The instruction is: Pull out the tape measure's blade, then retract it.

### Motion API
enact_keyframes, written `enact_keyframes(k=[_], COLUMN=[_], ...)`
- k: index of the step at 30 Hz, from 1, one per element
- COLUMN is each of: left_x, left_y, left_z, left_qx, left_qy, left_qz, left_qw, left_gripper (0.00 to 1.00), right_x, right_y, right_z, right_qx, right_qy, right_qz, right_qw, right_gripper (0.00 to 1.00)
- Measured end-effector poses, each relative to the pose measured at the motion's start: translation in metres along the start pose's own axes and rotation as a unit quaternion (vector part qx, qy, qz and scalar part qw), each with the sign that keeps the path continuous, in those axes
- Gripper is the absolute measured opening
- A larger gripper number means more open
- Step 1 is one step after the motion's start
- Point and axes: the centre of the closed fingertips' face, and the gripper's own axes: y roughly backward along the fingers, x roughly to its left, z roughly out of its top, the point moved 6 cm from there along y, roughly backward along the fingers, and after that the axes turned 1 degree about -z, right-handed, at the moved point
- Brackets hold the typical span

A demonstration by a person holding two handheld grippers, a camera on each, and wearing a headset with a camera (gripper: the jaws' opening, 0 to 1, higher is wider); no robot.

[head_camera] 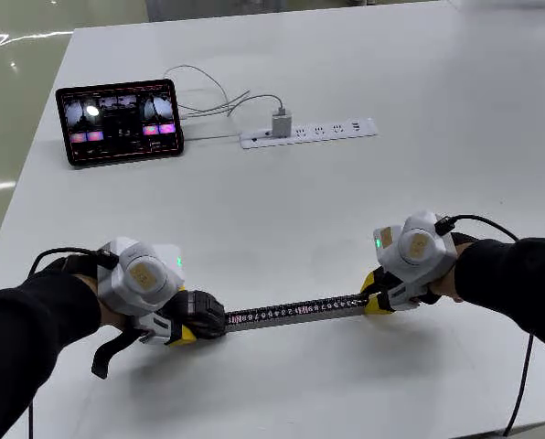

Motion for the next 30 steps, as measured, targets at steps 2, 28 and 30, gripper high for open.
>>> enact_keyframes(k=[2, 28, 30], left_x=[0.0, 0.0, 0.0], left_y=[0.0, 0.0, 0.0], left_z=[0.0, 0.0, 0.0], left_qx=[0.0, 0.001, 0.002], left_qy=[0.0, 0.0, 0.0], left_qz=[0.0, 0.0, 0.001], left_qw=[1.0, 1.0, 1.0], left_gripper=[0.31, 0.31, 0.31], right_x=[0.0, -0.001, -0.002], right_y=[0.001, 0.007, 0.007], right_z=[-0.002, -0.015, -0.016], right_qx=[0.002, 0.005, 0.005], right_qy=[0.0, -0.006, -0.007], right_qz=[-0.001, -0.005, -0.005], right_qw=[1.0, 1.0, 0.9999], right_gripper=[0.08, 0.08, 0.08])
